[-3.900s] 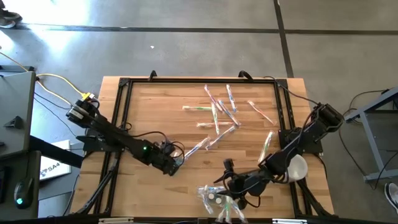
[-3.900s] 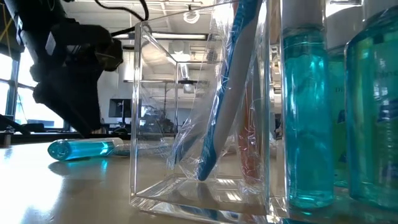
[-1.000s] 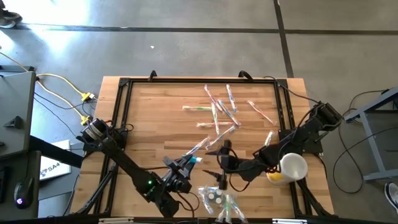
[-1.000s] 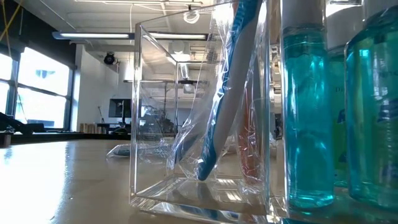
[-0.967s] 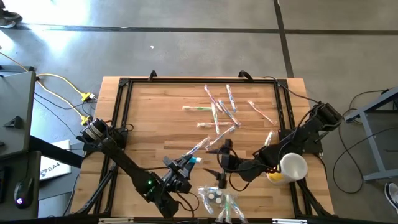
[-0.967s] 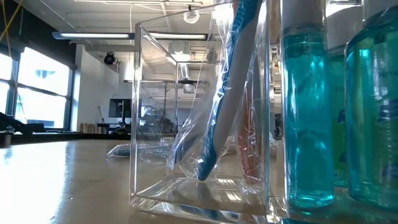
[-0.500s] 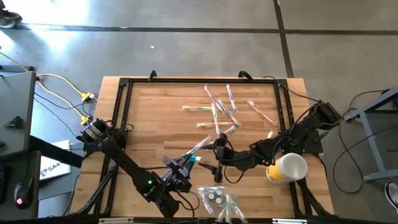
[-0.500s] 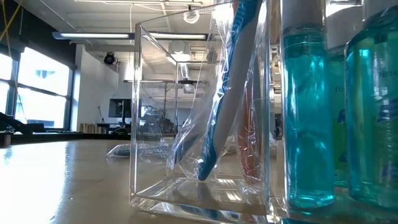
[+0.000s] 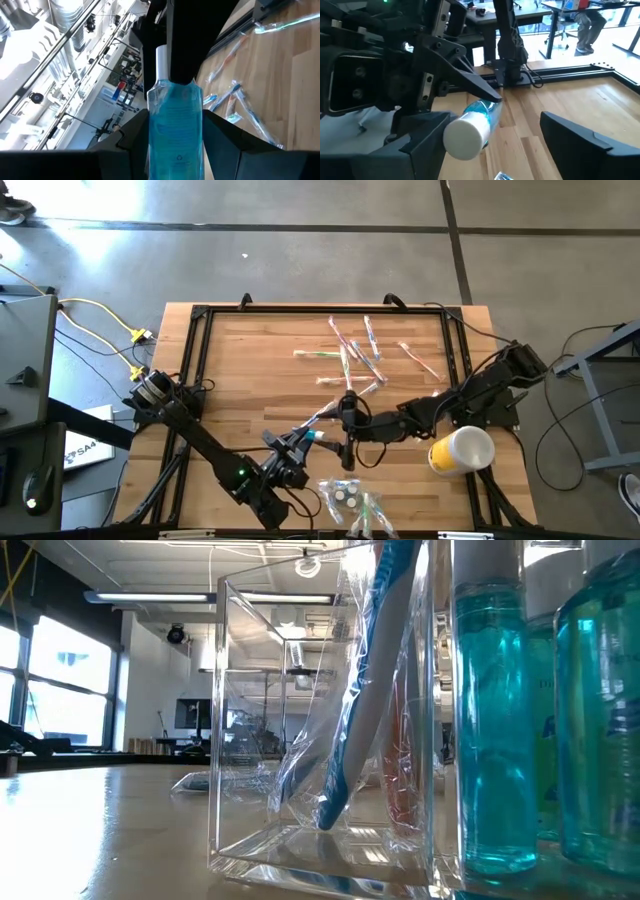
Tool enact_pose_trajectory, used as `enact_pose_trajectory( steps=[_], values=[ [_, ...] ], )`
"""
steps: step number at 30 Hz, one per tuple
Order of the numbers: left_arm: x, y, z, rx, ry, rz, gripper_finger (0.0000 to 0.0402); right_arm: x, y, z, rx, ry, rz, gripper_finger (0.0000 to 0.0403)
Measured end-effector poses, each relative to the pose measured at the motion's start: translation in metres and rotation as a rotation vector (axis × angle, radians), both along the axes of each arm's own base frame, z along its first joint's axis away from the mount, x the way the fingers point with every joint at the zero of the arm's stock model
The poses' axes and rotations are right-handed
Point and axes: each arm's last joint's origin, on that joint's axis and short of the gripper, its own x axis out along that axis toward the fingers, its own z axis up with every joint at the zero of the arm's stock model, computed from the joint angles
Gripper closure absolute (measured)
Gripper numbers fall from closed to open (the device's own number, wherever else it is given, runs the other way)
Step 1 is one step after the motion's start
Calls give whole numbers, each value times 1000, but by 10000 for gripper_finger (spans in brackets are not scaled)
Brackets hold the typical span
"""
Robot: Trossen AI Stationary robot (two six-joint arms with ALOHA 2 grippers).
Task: Pick & Place toothbrushing station
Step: Put the mouthwash into the transparent organizer
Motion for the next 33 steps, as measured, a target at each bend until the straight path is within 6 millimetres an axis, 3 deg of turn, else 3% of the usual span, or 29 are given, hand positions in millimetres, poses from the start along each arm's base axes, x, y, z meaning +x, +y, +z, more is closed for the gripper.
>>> enact_pose_trajectory(
  steps=[7, 17, 24, 33],
  values=[
    [5, 6, 0, -1, 0, 19, 252, 1, -1, 0, 6, 3, 23, 156],
    [6, 8, 0, -8, -5, 21, 252, 1, 0, -1, -69, 13, 81, 312],
    [6, 8, 0, 10, 18, 19, 229, 1, 0, -2, -96, 21, 87, 315],
    [7, 7, 0, -1, 38, -10, 115, -2, 3, -5, -84, 55, 104, 314]
  ],
)
